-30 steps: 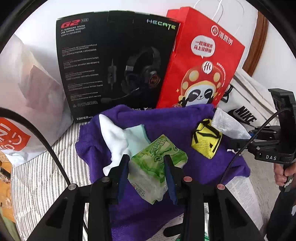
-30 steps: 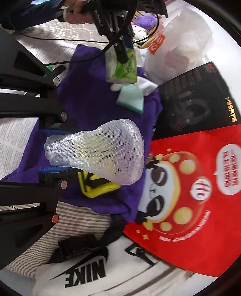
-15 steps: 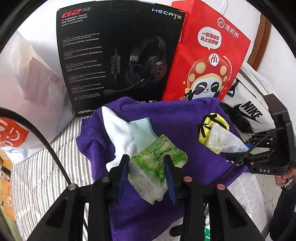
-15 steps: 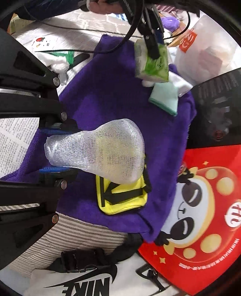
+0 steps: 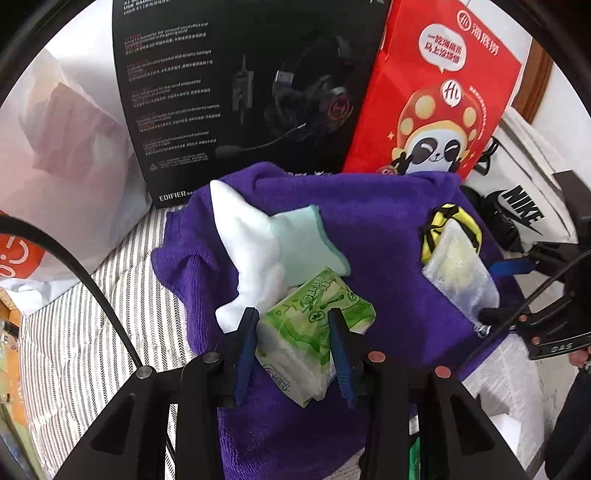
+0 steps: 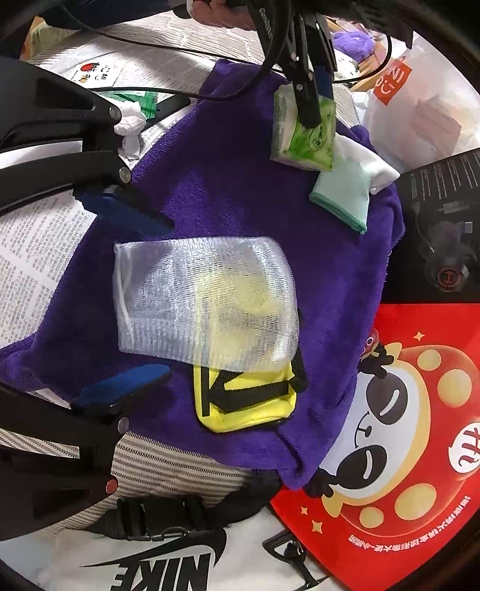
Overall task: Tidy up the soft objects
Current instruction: 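Release the mesh bag from the right gripper while the left gripper releases the wipe pack on the towel, then move the right gripper down to the white sponge on the newspaper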
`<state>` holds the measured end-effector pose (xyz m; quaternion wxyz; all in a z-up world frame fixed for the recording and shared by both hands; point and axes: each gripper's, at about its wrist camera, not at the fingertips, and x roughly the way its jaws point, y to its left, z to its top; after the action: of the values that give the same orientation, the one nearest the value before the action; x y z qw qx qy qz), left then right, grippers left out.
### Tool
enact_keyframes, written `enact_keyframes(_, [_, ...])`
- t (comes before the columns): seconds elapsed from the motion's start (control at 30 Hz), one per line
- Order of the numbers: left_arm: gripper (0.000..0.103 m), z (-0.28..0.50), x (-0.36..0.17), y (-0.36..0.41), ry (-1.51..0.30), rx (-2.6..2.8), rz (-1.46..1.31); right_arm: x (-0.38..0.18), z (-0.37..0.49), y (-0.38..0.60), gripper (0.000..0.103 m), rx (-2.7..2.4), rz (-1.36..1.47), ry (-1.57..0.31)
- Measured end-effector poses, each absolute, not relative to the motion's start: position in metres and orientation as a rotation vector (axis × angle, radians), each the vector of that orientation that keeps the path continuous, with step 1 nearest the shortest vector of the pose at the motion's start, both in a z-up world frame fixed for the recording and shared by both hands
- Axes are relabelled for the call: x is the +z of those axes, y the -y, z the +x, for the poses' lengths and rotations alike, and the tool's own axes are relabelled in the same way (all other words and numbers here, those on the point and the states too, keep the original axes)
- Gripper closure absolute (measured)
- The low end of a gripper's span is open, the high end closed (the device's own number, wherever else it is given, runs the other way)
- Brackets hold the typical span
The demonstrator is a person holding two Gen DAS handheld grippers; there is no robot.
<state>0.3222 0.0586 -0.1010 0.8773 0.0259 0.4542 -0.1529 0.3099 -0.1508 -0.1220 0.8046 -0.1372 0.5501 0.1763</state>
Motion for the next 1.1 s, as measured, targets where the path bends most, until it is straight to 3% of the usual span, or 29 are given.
enact_keyframes(0.23, [0.063,0.323,-0.102,-0.058,-0.957,-0.312,0.071,-0.099,0.301,0.155,0.031,0.367,-0.27,-1.118])
enact_keyframes(0.4, [0.036,0.319,-0.094,-0.056,-0.926,-0.319,0.104,-0.083,0.292,0.155,0.031,0.364,-0.251,-1.076])
enact_keyframes(0.47, [0.031,0.316,-0.089,-0.055,-0.911,-0.316,0.121,-0.077,0.288,0.153,0.031,0.367,-0.245,-1.057])
enact_keyframes(0.83, [0.029,0.309,-0.071,-0.066,-0.9,-0.287,0.112,-0.051,0.254,0.142,0.028,0.395,-0.208,-0.978])
enact_keyframes(1.1, [0.029,0.297,-0.05,-0.073,-0.859,-0.302,0.089,-0.086,0.19,0.138,0.025,0.461,-0.185,-1.041])
